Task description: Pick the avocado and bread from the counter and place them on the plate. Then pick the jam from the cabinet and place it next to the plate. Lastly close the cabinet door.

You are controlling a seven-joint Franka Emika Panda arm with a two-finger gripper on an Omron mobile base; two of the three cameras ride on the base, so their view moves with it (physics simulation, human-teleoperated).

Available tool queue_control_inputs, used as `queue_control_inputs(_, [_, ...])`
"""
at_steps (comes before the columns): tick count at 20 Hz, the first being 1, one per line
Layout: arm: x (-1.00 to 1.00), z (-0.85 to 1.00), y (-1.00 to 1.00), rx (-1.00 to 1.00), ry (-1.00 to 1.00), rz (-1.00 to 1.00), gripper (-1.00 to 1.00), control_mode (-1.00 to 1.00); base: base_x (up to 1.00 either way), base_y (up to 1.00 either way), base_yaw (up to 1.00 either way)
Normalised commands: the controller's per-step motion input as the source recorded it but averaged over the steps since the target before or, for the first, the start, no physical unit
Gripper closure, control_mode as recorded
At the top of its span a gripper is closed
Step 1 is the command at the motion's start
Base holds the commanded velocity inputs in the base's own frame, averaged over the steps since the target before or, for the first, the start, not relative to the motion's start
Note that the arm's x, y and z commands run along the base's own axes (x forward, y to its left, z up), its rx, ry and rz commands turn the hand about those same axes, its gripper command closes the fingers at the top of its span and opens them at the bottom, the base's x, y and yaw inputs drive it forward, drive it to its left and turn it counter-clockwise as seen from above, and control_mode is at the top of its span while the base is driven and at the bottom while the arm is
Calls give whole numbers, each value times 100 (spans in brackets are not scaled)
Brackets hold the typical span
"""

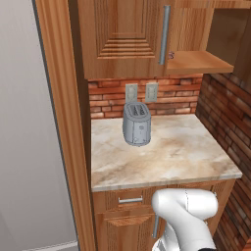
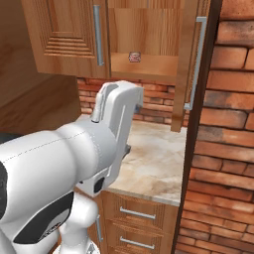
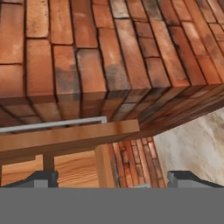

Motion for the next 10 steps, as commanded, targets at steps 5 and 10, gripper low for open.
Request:
queue_control_inputs(5, [7,0,-5,0,0,0,-100,-100,0,0,0])
queue_control_inputs(10, [18,0,-14,1,0,0,-100,-100,0,0,0])
